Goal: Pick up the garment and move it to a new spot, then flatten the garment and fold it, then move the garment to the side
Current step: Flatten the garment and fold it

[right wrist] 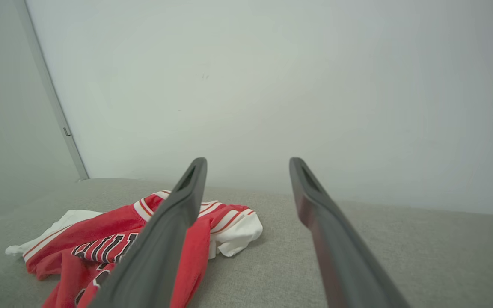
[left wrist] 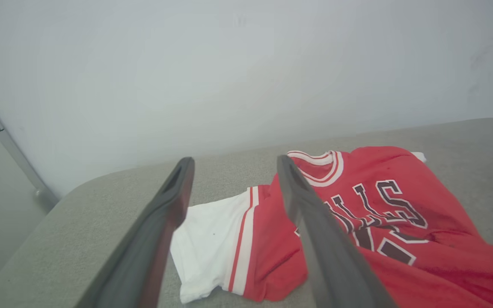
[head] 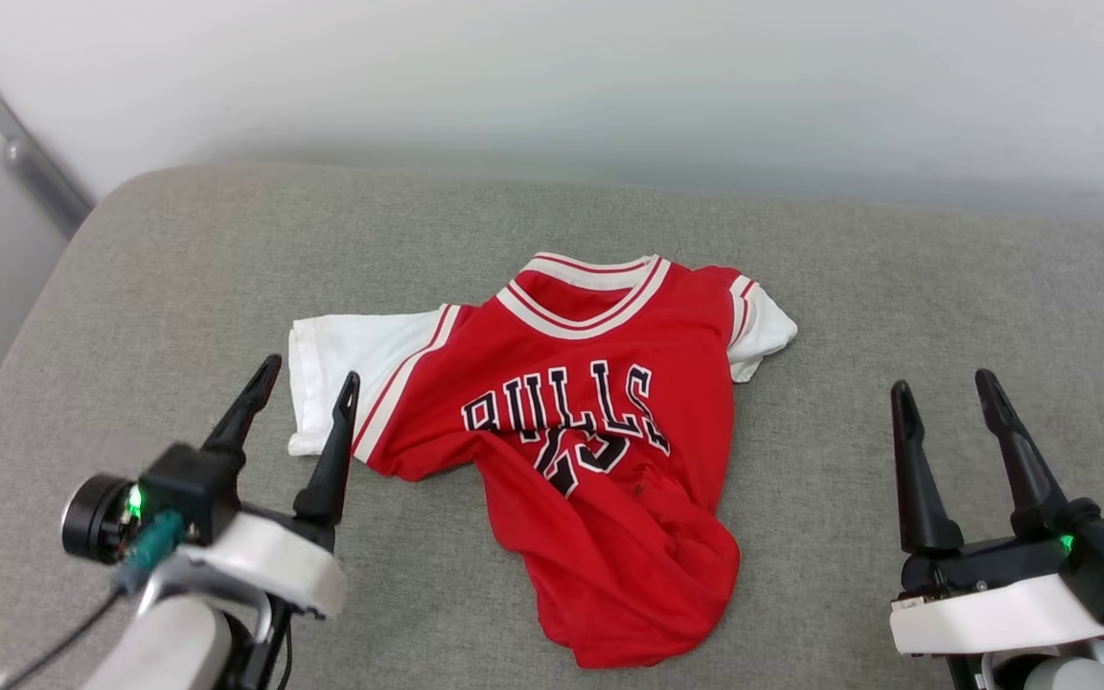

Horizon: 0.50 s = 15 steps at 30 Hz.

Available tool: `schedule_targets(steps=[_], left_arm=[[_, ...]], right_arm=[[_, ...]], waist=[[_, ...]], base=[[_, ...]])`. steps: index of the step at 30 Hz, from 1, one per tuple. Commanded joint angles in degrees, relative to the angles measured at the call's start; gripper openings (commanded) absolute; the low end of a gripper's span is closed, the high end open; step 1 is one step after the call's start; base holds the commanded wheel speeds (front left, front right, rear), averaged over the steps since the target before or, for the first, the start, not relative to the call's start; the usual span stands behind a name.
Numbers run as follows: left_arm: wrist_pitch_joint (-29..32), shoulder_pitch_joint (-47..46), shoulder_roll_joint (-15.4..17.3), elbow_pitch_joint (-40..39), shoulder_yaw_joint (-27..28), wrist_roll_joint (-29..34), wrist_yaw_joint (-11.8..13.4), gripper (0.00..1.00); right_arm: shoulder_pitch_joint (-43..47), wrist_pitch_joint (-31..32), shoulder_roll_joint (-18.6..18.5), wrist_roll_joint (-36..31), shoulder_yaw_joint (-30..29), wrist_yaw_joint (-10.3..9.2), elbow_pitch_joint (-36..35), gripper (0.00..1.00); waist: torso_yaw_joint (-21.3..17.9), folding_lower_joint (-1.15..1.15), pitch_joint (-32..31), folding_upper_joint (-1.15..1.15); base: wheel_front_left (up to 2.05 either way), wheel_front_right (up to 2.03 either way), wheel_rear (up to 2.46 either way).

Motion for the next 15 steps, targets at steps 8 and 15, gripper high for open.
schedule_targets(steps=[8, 15], left_arm=[[-0.29, 10.29, -4.94, -9.07, 5.81, 4.46, 2.95, 1.0], [-0.3, 9.97, -7.04, -9.48, 6.37, 6.7, 0.87, 1.0]], right_arm=[[-0.27, 4.76, 0.05, -1.66, -1.63, -0.02, 0.17, 1.0], [-10.54, 29.53, -5.05, -1.37, 1.38, -0.02, 1.22, 1.0]], waist=[[2.47, 0.01, 0.01, 0.0], [5.44, 0.01, 4.0, 0.0]], base=[[0.0, 0.0, 0.0], [0.0, 0.0, 0.0]])
